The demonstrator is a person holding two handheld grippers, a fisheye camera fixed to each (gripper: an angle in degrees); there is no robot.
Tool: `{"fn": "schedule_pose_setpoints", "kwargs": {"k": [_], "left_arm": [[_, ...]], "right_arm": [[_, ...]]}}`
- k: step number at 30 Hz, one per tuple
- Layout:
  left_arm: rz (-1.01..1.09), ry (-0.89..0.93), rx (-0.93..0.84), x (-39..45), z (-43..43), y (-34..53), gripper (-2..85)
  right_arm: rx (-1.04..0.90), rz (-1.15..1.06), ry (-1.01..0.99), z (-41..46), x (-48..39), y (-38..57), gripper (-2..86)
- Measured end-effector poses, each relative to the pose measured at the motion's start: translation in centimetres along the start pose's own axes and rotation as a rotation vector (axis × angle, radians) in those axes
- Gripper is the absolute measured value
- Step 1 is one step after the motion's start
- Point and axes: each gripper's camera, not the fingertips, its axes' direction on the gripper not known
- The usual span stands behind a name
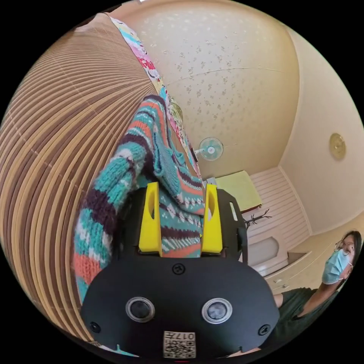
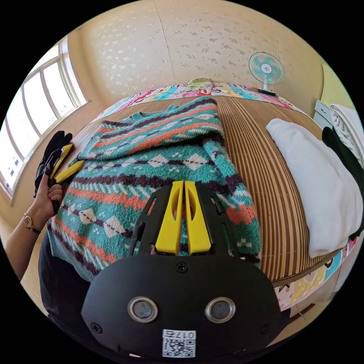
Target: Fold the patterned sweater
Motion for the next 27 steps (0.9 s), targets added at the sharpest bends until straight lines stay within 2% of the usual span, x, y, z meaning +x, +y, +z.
{"fn": "schedule_pose_setpoints", "kwargs": {"k": [3, 4, 8, 11, 13, 17, 21, 26, 27], "left_arm": [[-0.007, -0.247, -0.039, 3.1, 2.8, -1.7, 8.3], [0.067, -0.306, -0.038, 5.3, 3.8, -2.5, 6.0], [0.428, -0.350, -0.052, 15.4, 6.1, -5.2, 4.3], [0.553, -0.413, 0.012, 19.5, 5.6, -6.5, 4.5], [0.513, -0.461, 0.037, 18.5, 5.2, -7.8, 5.1], [0.232, -0.600, -0.042, 10.7, 4.8, -7.9, 8.2], [0.308, -0.568, -0.046, 10.7, 3.8, -1.5, 8.0], [0.378, -0.730, -0.256, 10.9, 9.2, 6.5, -0.2], [0.386, -0.734, -0.243, 10.9, 9.6, 6.8, -0.4]], "right_arm": [[-0.001, 0.000, -0.001, 0.4, -0.2, 0.4, 0.4], [0.000, 0.000, -0.002, 0.5, -0.2, 0.5, 0.4], [-0.002, 0.000, -0.001, 1.1, -0.5, 0.9, 0.4], [-0.001, -0.003, 0.003, 1.4, -0.9, 1.1, 0.5], [-0.001, -0.005, 0.007, 1.5, -1.1, 1.3, 0.5], [-0.001, -0.004, 0.007, 1.8, -1.5, 1.4, 0.5], [-0.001, -0.007, 0.016, 2.0, -2.2, 1.5, 0.5], [-0.006, -0.015, 0.035, 2.2, -3.3, 1.4, 0.4], [-0.011, -0.013, 0.033, 2.3, -3.4, 1.3, 0.4]]}}
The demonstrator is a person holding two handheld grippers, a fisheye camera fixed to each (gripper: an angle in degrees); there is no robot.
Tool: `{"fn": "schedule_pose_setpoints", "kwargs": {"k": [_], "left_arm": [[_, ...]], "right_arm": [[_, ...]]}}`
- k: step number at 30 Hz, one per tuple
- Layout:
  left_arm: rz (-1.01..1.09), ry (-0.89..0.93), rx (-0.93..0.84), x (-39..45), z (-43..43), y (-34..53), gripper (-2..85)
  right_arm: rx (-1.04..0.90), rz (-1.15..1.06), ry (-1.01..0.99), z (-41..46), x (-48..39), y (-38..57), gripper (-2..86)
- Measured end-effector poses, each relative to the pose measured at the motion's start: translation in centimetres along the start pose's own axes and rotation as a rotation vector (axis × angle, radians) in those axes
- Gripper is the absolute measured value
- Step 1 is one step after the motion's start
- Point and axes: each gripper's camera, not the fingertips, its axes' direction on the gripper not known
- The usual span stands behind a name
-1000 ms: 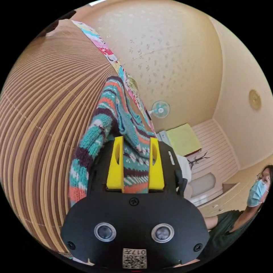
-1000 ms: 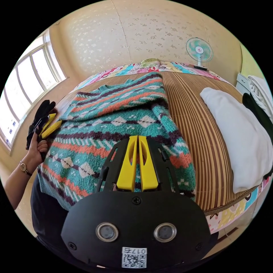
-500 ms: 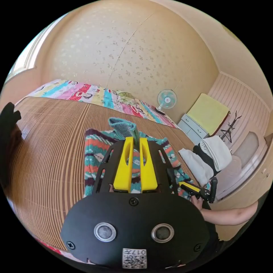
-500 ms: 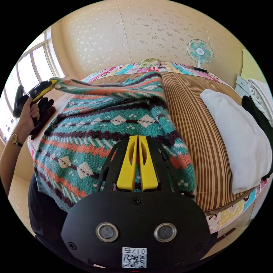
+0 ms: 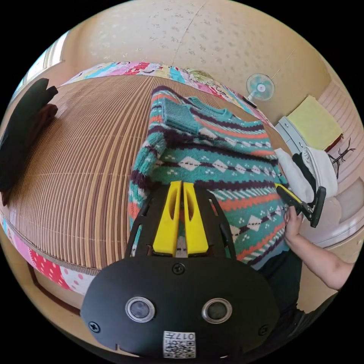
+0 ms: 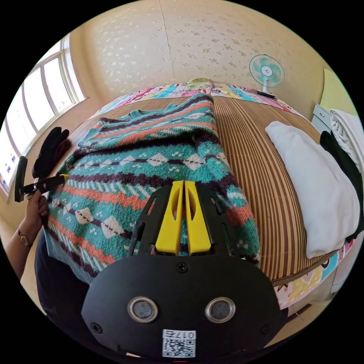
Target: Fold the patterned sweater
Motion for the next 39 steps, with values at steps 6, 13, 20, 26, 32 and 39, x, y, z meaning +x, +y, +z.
{"fn": "schedule_pose_setpoints", "kwargs": {"k": [6, 13, 20, 26, 32, 39], "left_arm": [[-0.022, 0.009, -0.013, 1.5, 2.2, -1.7, -1.0], [-0.032, -0.032, -0.091, 3.9, 5.7, -8.6, -1.0], [0.028, -0.150, -0.037, 7.3, 8.8, -13.4, -1.0], [0.012, -0.129, -0.019, 7.7, 8.7, -15.1, -1.0], [-0.115, 0.254, 0.131, 3.1, -0.4, -6.5, -0.2], [-0.256, 0.107, 0.152, 3.3, -7.8, 8.5, 13.7]], "right_arm": [[-0.149, 0.082, -0.138, 1.2, 1.6, -2.9, 0.5], [-0.336, -0.096, 0.095, 4.2, -3.6, -9.2, 0.4], [-0.126, -0.088, 0.164, 5.7, -5.2, -9.5, 0.4], [-0.102, -0.071, 0.145, 5.5, -5.6, -9.9, 0.3], [-0.095, -0.032, 0.064, 4.4, -4.6, -10.3, 0.3], [-0.099, -0.044, 0.089, 3.0, -5.2, -11.1, 0.3]]}}
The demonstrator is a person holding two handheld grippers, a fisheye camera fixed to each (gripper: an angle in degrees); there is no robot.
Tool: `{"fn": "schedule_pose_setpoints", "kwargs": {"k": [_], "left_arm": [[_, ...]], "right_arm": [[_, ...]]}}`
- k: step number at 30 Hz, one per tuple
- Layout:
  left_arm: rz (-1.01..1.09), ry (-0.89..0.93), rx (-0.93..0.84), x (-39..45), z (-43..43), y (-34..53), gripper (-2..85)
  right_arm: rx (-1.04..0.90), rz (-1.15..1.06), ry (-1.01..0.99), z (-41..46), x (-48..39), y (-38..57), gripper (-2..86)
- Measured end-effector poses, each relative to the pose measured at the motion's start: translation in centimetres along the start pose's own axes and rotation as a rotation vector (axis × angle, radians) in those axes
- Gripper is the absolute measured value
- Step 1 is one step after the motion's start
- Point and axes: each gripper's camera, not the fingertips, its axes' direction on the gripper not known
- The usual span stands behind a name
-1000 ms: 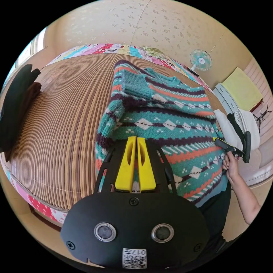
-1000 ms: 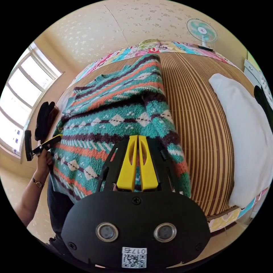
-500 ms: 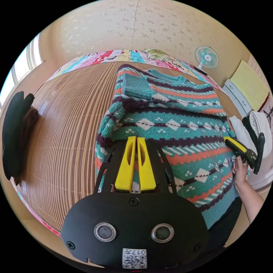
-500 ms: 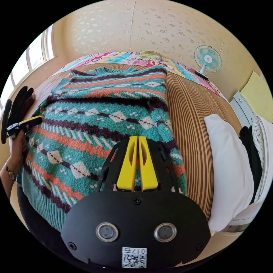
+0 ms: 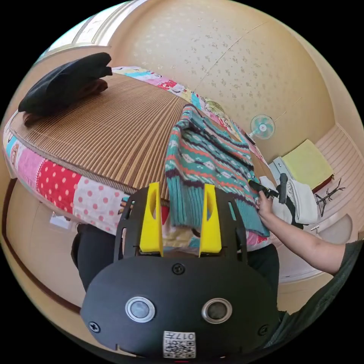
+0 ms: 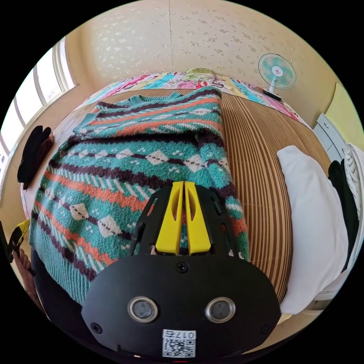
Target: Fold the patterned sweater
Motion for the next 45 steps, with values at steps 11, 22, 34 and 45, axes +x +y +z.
{"fn": "schedule_pose_setpoints", "kwargs": {"k": [11, 22, 34, 45], "left_arm": [[-0.068, 0.288, -0.063, -2.0, -2.3, 0.2, 4.1], [-0.118, 0.396, -0.064, -3.9, -5.5, 0.0, 4.0], [0.039, 0.996, 0.256, -6.3, -22.2, 0.3, 3.8], [-0.019, 1.031, 0.121, -5.3, -18.4, 2.4, 3.6]], "right_arm": [[0.043, 0.135, -0.103, -13.1, 5.2, 3.6, 1.6], [-0.071, 0.313, -0.195, -21.6, 16.5, 17.7, 10.3], [1.198, 0.387, -1.907, -36.9, 39.0, 22.7, 0.9], [-0.119, 0.459, -0.795, -32.3, 37.5, 15.4, 13.4]]}}
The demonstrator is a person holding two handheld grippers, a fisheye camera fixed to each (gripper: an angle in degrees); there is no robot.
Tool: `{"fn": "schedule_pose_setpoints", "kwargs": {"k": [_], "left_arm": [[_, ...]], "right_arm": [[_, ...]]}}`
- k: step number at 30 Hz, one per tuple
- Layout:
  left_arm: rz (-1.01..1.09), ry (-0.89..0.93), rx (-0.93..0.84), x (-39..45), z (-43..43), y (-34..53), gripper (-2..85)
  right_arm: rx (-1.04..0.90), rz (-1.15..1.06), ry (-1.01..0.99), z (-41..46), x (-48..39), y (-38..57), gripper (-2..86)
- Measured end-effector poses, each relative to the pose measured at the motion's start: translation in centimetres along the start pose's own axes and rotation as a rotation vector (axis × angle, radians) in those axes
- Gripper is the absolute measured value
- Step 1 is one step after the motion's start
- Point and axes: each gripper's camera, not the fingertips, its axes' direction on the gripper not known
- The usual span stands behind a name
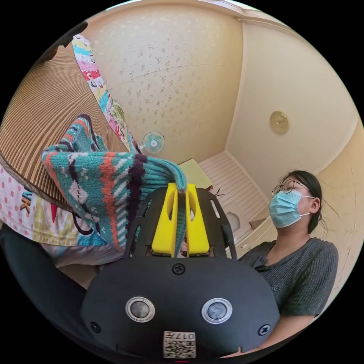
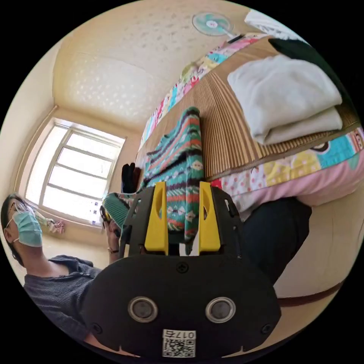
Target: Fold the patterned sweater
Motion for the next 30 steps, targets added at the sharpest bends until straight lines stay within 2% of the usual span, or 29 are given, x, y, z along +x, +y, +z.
{"fn": "schedule_pose_setpoints", "kwargs": {"k": [4, 10, 12, 14, 16, 17, 18, 19, 20, 23, 26, 28, 30], "left_arm": [[-0.007, 0.010, 0.047, 0.3, -1.0, 0.2, 3.6], [0.032, -0.049, 0.039, 2.1, -1.2, -1.2, 3.7], [0.034, -0.048, 0.047, 2.2, -1.2, -1.5, 3.7], [0.035, -0.042, 0.072, 2.3, -1.6, -1.7, 3.8], [0.032, -0.027, 0.103, 2.5, -2.3, -1.8, 3.7], [0.036, -0.015, 0.123, 2.6, -2.9, -2.0, 3.7], [0.040, -0.011, 0.132, 2.8, -3.2, -2.1, 3.7], [0.055, -0.002, 0.149, 3.2, -3.9, -2.2, 3.7], [0.082, 0.014, 0.158, 3.7, -4.5, -2.4, 3.7], [0.198, 0.152, 0.161, 5.6, -5.0, -3.0, 3.7], [0.312, 0.324, 0.143, 7.2, -4.1, -3.7, 3.7], [0.342, 0.344, 0.135, 7.2, -3.2, -4.2, 3.8], [0.266, 0.237, 0.127, 5.8, -2.0, -4.8, 3.8]], "right_arm": [[-0.186, 0.037, 0.050, 3.6, 1.7, 0.2, 16.5], [-0.419, 0.018, -0.012, 8.9, 1.6, 3.2, 18.0], [-0.508, 0.028, -0.089, 10.2, 2.0, 4.7, 15.5], [-0.537, 0.010, -0.180, 9.8, 2.2, 5.3, 7.8], [-0.499, -0.051, -0.338, 7.4, 2.2, 5.2, 4.7], [-0.435, -0.112, -0.491, 4.6, 2.2, 4.8, 3.6], [-0.318, -0.199, -0.679, 0.8, 2.2, 4.2, 2.7], [-0.242, -0.245, -0.770, -1.5, 2.3, 4.0, 2.4], [-0.086, -0.323, -0.901, -5.9, 2.7, 3.7, 1.9], [0.090, -0.492, -0.900, -13.0, 1.3, 3.5, 1.1], [0.184, -0.686, -1.038, -16.0, -1.4, 3.7, 0.7], [0.227, -0.725, -1.076, -16.4, -2.1, 3.1, 0.5], [0.238, -0.614, -0.960, -15.0, -1.6, 0.8, 0.3]]}}
